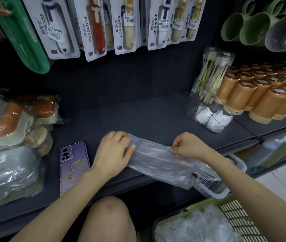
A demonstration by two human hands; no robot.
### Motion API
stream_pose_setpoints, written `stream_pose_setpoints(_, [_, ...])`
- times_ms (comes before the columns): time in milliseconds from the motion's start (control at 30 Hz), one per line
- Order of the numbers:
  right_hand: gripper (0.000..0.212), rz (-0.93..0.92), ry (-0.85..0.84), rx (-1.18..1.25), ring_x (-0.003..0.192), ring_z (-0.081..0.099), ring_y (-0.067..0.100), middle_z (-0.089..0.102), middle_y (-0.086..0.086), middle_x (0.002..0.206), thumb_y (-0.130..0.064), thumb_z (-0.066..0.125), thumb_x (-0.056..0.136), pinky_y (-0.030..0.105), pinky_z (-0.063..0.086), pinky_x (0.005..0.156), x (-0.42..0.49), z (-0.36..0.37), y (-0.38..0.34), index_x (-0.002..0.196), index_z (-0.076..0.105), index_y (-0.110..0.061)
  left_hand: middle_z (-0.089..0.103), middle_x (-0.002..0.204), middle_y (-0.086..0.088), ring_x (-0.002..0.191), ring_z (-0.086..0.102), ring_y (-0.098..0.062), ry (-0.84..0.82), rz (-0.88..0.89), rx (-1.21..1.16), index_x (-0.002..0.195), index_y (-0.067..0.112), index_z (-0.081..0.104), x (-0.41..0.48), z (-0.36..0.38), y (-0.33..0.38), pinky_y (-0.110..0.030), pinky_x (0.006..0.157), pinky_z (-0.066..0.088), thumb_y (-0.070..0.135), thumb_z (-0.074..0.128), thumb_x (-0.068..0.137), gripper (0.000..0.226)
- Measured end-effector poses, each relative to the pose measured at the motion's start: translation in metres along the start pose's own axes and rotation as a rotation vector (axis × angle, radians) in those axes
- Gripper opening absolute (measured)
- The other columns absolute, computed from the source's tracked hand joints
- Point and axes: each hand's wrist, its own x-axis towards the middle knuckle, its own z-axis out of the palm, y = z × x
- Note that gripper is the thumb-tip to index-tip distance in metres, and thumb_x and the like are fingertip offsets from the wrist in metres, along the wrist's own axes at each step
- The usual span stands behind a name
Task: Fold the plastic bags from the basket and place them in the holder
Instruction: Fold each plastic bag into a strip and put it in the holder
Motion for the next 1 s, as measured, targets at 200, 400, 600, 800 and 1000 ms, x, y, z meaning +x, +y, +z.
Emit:
stream_pose_setpoints(200, [0.021, -0.015, 0.003, -0.020, 0.068, 0.058, 0.011, 0.063, -0.005, 0.065, -0.018, 0.062, 0.086, 0.026, 0.048, 0.068, 0.005, 0.000, 0.002, 0.079, 0.070, 0.000, -0.004, 0.155, 0.014, 0.144, -0.014, -0.006, -0.498, 0.101, -0.170, 0.153, 0.023, 0.011, -0.001, 0.011, 0.011, -0.017, 0.113, -0.012, 0.080, -0.019, 0.072, 0.103])
stream_pose_setpoints(400, [0.018, -0.081, -0.041, 0.120, 0.089, 0.062, 0.014, 0.067, -0.006, 0.088, -0.028, 0.063, 0.090, 0.024, 0.048, 0.078, 0.014, -0.014, 0.005, 0.104, 0.067, -0.017, -0.009, 0.160, 0.007, 0.146, -0.015, -0.011, -0.508, -0.027, -0.069, 0.153, 0.023, -0.004, -0.005, 0.012, 0.029, -0.022, 0.112, -0.020, 0.078, -0.034, 0.059, 0.113])
stream_pose_setpoints(600, [0.041, -0.397, 0.540, -0.336, 0.102, 0.066, 0.031, 0.071, 0.011, 0.110, -0.029, 0.054, 0.083, 0.050, 0.043, 0.099, 0.018, 0.017, -0.013, 0.116, 0.069, -0.010, -0.009, 0.162, -0.003, 0.148, -0.013, -0.018, -0.483, -0.246, -0.002, 0.154, 0.023, 0.001, 0.000, 0.019, 0.053, -0.030, 0.119, -0.013, 0.051, 0.012, 0.101, 0.061])
stream_pose_setpoints(800, [0.049, -0.355, 0.310, -0.537, 0.111, 0.065, 0.025, 0.068, 0.007, 0.119, -0.036, 0.033, 0.089, 0.059, 0.039, 0.098, 0.009, 0.079, -0.007, 0.114, 0.071, -0.018, -0.011, 0.162, -0.007, 0.148, -0.013, -0.018, -0.469, -0.258, 0.027, 0.153, 0.031, 0.001, -0.004, 0.022, 0.049, -0.030, 0.119, -0.011, 0.062, 0.002, 0.093, 0.068])
stream_pose_setpoints(1000, [0.087, -0.095, 0.200, -0.455, 0.149, 0.000, 0.013, 0.004, -0.010, 0.161, -0.070, -0.015, 0.075, 0.049, -0.010, 0.118, -0.003, 0.038, 0.065, 0.152, 0.007, -0.038, -0.011, 0.162, -0.005, 0.148, -0.014, -0.017, -0.465, -0.272, 0.006, 0.154, 0.033, 0.002, -0.004, 0.022, 0.049, -0.031, 0.119, -0.011, 0.061, 0.008, 0.096, 0.065])
